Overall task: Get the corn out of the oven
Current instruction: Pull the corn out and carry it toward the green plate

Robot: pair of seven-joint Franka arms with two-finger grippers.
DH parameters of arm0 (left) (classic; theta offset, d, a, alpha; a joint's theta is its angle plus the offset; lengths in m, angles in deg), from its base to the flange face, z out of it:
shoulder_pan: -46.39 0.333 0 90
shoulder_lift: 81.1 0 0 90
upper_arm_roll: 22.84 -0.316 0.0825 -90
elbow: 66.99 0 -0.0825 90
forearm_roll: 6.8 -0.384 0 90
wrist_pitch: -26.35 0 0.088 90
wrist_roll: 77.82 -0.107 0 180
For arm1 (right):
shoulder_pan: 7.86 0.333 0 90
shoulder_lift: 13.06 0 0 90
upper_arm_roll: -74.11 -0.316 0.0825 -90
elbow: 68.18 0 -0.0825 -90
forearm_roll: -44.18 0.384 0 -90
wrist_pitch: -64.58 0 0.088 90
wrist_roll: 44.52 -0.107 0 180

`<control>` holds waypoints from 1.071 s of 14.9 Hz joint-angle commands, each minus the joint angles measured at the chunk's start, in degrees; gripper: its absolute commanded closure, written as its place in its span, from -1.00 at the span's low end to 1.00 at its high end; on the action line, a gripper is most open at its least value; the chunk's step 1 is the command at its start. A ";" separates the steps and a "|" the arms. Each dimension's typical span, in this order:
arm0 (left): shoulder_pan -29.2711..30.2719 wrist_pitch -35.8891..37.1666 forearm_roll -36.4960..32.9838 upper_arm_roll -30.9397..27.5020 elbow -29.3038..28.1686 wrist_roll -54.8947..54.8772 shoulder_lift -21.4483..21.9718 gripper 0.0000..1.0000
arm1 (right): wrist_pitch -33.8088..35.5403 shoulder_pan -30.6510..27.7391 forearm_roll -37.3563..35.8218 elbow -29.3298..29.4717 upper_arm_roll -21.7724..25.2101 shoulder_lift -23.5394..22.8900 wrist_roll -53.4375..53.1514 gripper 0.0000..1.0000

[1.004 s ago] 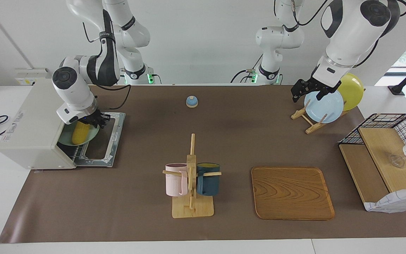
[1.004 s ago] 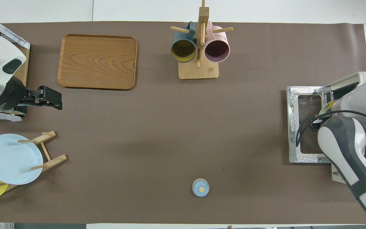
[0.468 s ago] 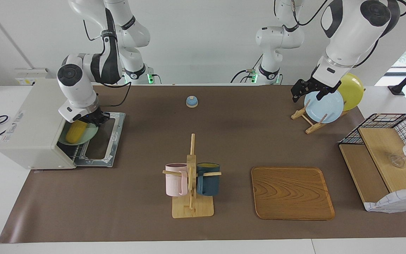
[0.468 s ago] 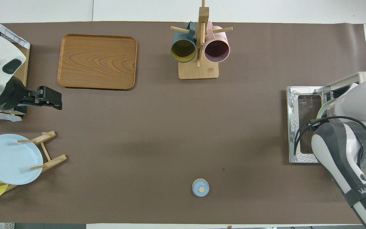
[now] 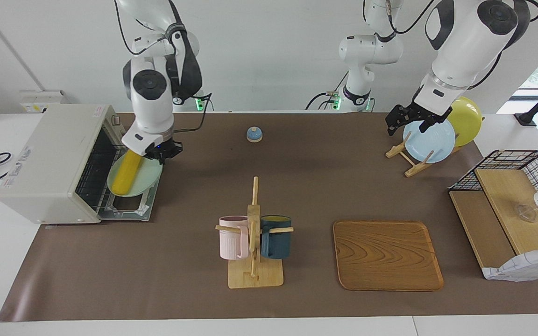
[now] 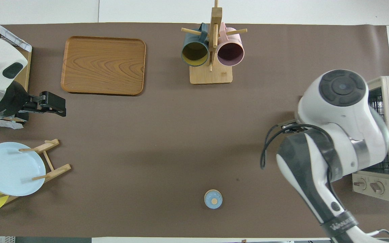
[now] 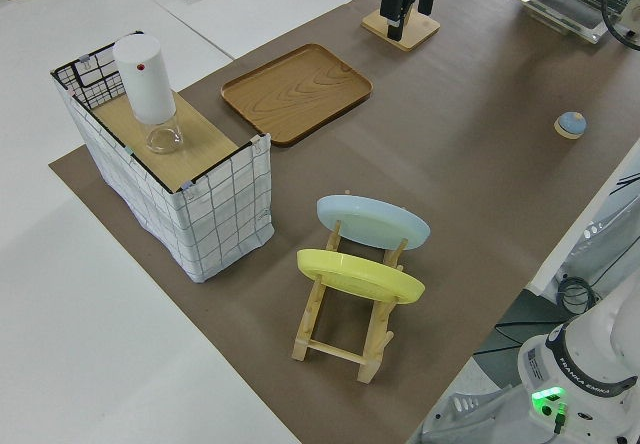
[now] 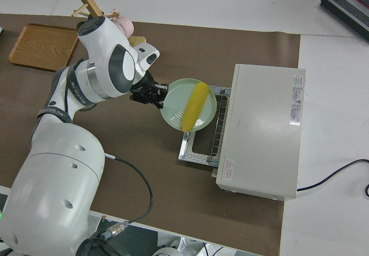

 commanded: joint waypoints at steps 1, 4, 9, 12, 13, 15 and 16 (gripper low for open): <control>0.71 0.87 0.52 0.32 -0.14 -0.05 0.63 -1.00 | 3.68 7.13 3.77 10.74 0.04 -8.12 -12.68 1.00; 0.80 0.69 0.52 0.32 -0.14 -0.05 0.63 -1.00 | 8.58 13.72 4.40 23.11 0.04 -18.12 -20.86 1.00; 0.80 0.26 0.52 0.32 -0.14 -0.05 0.63 -1.00 | 2.75 22.09 6.58 28.27 -0.48 -26.60 -36.36 1.00; 0.71 0.17 0.52 0.32 -0.14 -0.22 0.63 -1.00 | -2.03 21.84 8.18 24.57 -0.57 -26.16 -36.63 1.00; 0.71 0.17 0.52 0.32 -0.14 -0.13 0.63 -1.00 | -2.38 20.70 8.79 24.57 -0.57 -26.16 -36.55 1.00; 0.80 0.08 0.52 0.32 -0.14 0.04 0.63 -1.00 | -3.87 19.37 12.82 24.22 -0.57 -26.25 -36.54 0.72; 0.80 0.08 0.52 0.32 -0.14 0.04 0.63 -1.00 | -4.05 19.37 12.75 24.56 -0.57 -26.25 -36.28 0.59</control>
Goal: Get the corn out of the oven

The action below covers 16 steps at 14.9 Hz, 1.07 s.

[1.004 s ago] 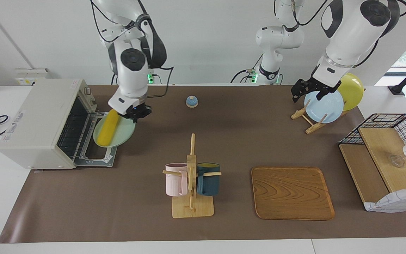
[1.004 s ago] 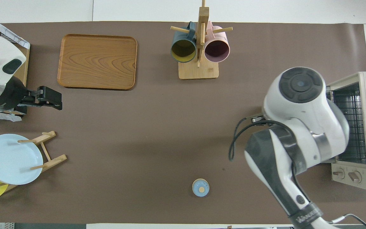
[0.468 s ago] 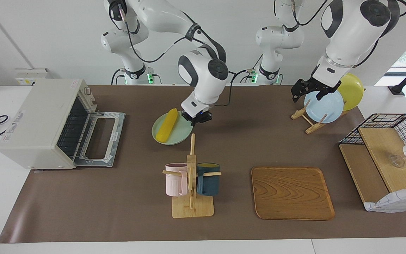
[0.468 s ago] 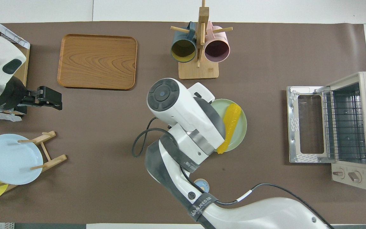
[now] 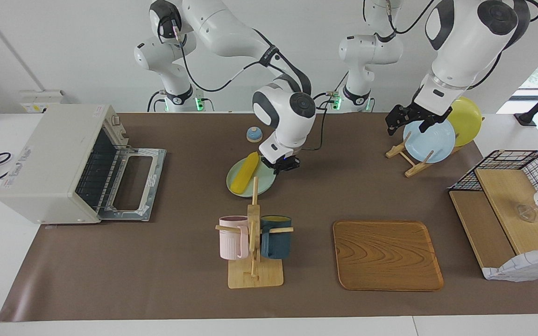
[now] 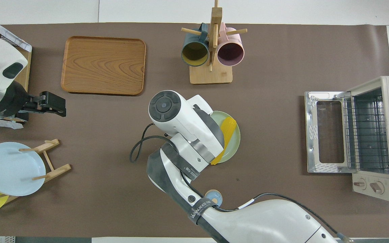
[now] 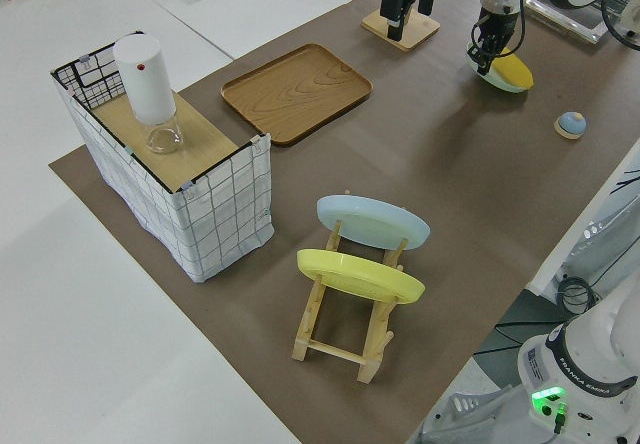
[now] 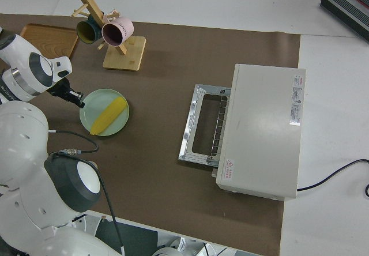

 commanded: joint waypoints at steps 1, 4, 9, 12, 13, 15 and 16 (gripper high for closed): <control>0.80 0.05 0.52 0.32 -0.14 -0.05 0.63 -1.00 | -1.42 -1.17 1.76 -0.62 -0.33 1.22 0.82 0.50; 0.80 -1.08 0.52 0.32 -0.22 -0.05 0.63 -1.00 | 0.86 -1.35 -5.76 0.97 -0.24 1.74 4.94 0.42; 0.27 -3.46 0.52 0.50 -0.84 -0.75 0.63 -1.00 | 10.00 -11.87 -7.47 -0.08 0.11 7.45 21.79 1.00; -2.44 -5.56 0.61 0.94 -3.12 -0.84 1.41 -1.00 | 12.11 -17.42 -7.64 -2.62 0.02 8.94 24.64 1.00; -4.46 -6.27 0.69 0.94 -3.73 -0.84 1.42 -1.00 | 12.21 -17.69 -7.82 -5.50 0.11 10.08 25.34 1.00; -7.71 -8.02 2.70 0.85 -5.14 -0.84 1.42 -1.00 | 9.15 -18.05 -11.31 -14.80 0.20 13.68 25.43 1.00; -9.12 -9.34 4.28 0.94 -6.28 -0.84 1.42 -1.00 | 5.56 -19.44 -13.60 -20.07 0.11 15.44 25.52 1.00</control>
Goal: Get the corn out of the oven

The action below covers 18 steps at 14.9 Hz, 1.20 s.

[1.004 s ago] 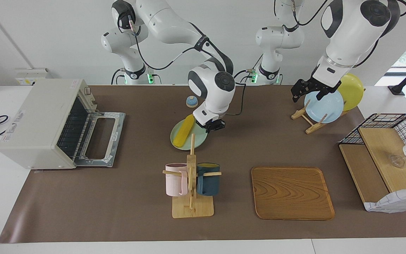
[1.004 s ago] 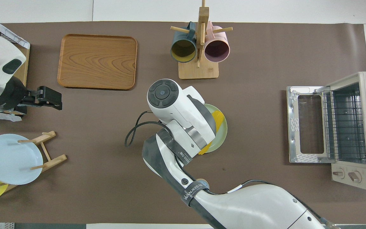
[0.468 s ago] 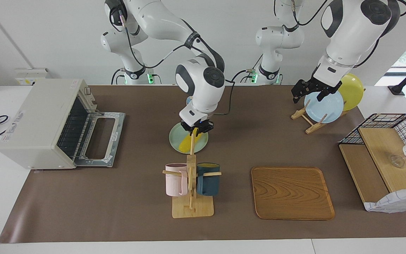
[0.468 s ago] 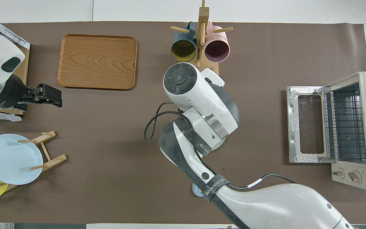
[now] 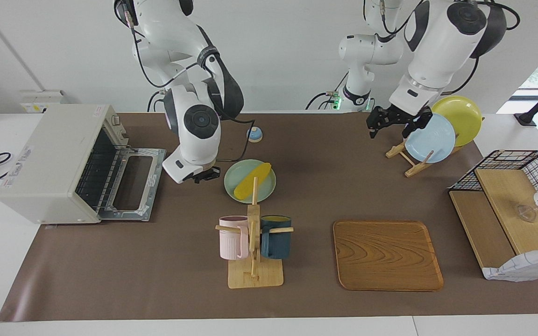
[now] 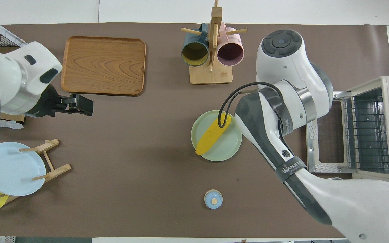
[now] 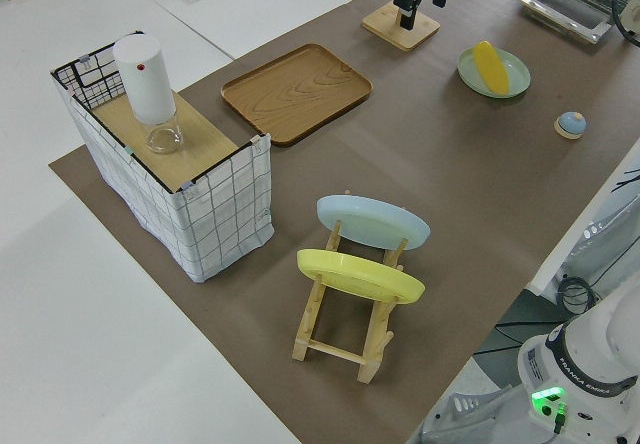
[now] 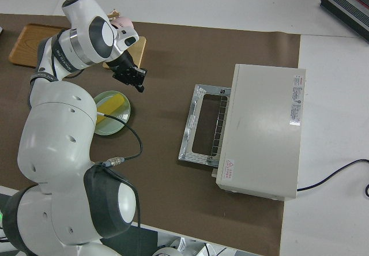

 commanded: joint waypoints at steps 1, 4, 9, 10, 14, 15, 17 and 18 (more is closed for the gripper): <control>-5.65 -5.71 3.36 -0.65 -4.90 -0.47 1.13 -1.00 | -8.97 -2.92 -4.84 -16.55 -0.62 6.97 0.14 1.00; -11.46 -10.30 5.92 -0.74 -6.41 -0.38 -0.79 -1.00 | -15.14 -8.20 -4.94 -22.55 -0.62 8.20 3.21 1.00; -20.78 -18.82 8.21 -0.74 -7.20 -0.29 -7.64 -1.00 | -17.70 -10.49 -4.93 -25.72 -0.70 8.91 4.44 1.00; -22.71 -20.75 8.21 -0.74 -7.20 -0.81 -9.40 -1.00 | -18.66 -11.28 -4.93 -26.51 -0.70 9.00 5.49 1.00; -26.58 -27.07 8.38 -0.65 -7.20 -3.10 -15.90 -1.00 | -19.64 -12.51 -5.02 -27.49 -0.62 9.35 7.69 1.00; -28.16 -30.23 9.25 -0.74 -6.68 -2.41 -18.18 -1.00 | -19.64 -12.60 -5.11 -27.49 -0.62 9.35 8.22 1.00; -29.84 -31.58 9.96 -0.92 -3.09 -0.04 -22.23 -1.00 | -19.64 -12.69 -6.07 -27.49 -0.62 9.35 8.58 1.00; -29.15 -30.97 9.88 -1.00 -0.98 -0.03 -23.20 -1.00 | -19.46 -12.60 -7.21 -27.49 -0.62 9.35 8.75 1.00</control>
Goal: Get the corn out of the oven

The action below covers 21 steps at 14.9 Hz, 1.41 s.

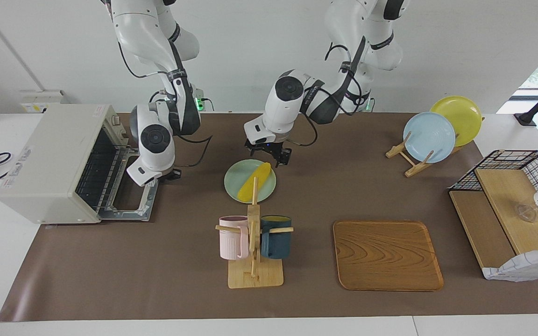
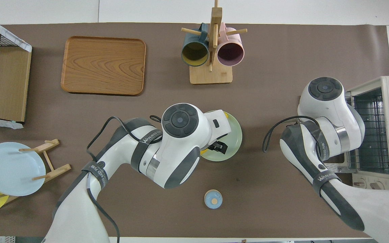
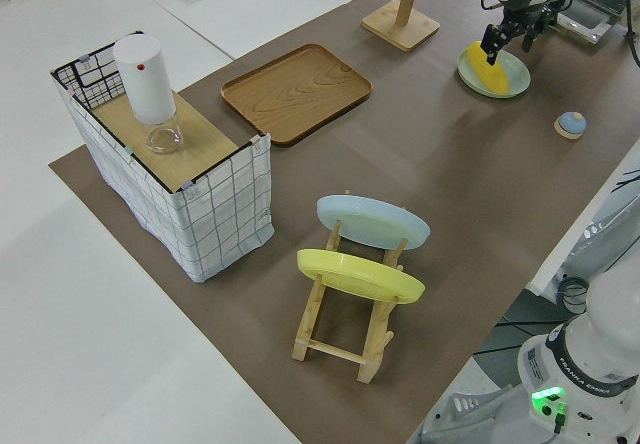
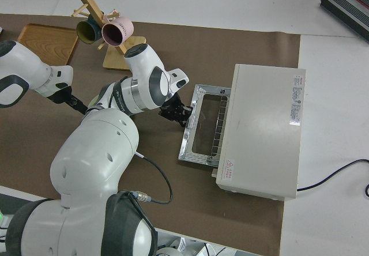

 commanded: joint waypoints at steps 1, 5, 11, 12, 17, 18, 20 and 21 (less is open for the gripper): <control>-0.50 0.23 1.29 -1.46 6.52 0.42 -4.50 -1.00 | -0.54 -0.91 -3.41 -1.62 -0.71 1.85 1.28 1.00; 0.89 -1.18 0.77 -1.64 8.90 0.51 -8.46 -1.00 | 3.66 -1.00 -5.09 0.40 -0.63 4.57 8.12 1.00; 0.91 -4.07 -0.29 -1.64 5.49 0.77 -8.29 -1.00 | 12.29 -7.05 -5.18 5.15 -0.62 9.49 20.95 1.00; 0.64 -4.08 -0.37 -1.64 5.22 0.77 -8.20 -1.00 | 12.47 -8.28 -5.18 5.33 -0.62 9.93 22.45 1.00; -0.94 -4.25 -0.20 -1.55 4.95 1.12 -8.02 -1.00 | 14.75 -11.71 -5.18 5.33 -0.62 13.62 27.73 1.00; -1.11 -4.43 -0.20 -1.55 4.95 1.12 -8.11 -1.00 | 14.93 -12.76 -5.09 5.33 -0.62 14.06 29.04 1.00; -1.12 -6.09 -0.29 -1.64 4.77 1.12 -8.46 -1.00 | 15.02 -13.91 -4.74 5.33 -0.62 15.12 31.68 1.00; -1.20 -6.10 -0.29 -1.64 4.51 1.12 -8.55 -1.00 | 15.19 -13.92 -4.56 5.33 -0.62 15.82 31.78 1.00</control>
